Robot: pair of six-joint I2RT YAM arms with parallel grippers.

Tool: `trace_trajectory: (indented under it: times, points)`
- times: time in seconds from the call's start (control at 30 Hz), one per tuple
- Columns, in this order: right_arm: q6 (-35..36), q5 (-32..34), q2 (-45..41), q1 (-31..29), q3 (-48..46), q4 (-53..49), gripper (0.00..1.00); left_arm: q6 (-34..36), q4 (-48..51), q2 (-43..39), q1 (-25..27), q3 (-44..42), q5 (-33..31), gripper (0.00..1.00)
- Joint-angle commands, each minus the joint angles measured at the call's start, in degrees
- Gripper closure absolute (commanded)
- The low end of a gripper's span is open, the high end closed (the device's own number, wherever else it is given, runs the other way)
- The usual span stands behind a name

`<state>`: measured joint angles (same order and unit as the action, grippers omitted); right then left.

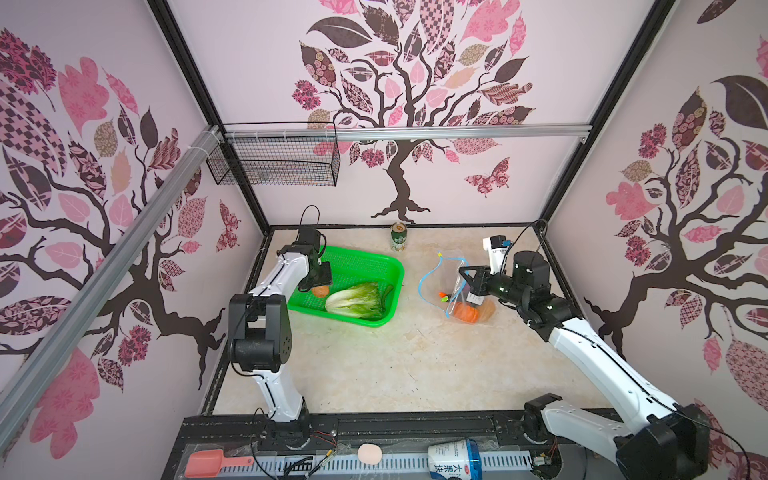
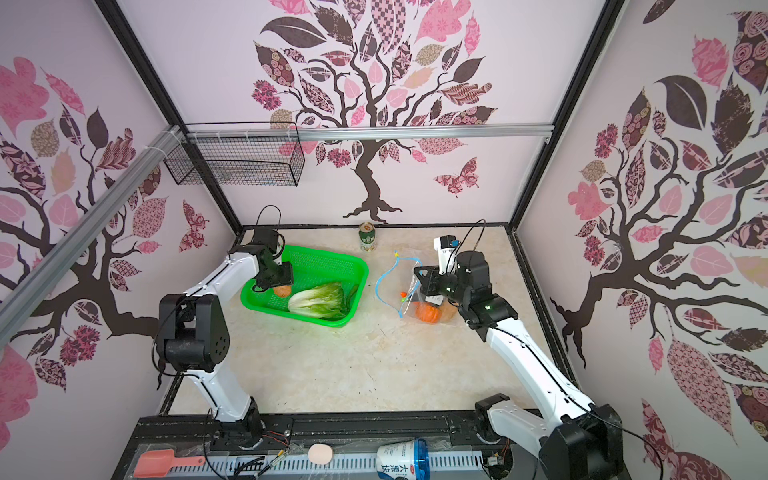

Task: Place the food in the zip-top bag and seal the zipper
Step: 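Lift the potato and carry it over the open bag with the left gripper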

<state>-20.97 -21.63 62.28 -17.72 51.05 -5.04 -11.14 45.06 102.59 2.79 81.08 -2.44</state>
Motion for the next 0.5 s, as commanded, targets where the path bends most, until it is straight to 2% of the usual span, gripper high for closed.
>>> trace_trajectory:
  times: [0.0, 0.23, 0.47]
  points:
    - [0.3, 0.7, -0.3, -0.1, 1.3, -0.4, 1.00, -0.7, -2.1, -3.7, 1.1, -2.8, -0.4, 0.52]
    - [0.3, 0.4, 0.4, -0.1, 1.3, 0.1, 1.00, -0.6, -8.4, -12.7, 6.7, -6.7, 6.8, 0.52]
    - [0.3, 0.3, 0.7, -0.1, 1.2, 0.2, 1.00, -5.6, -14.8, -20.2, 18.2, -7.2, 12.6, 0.52]
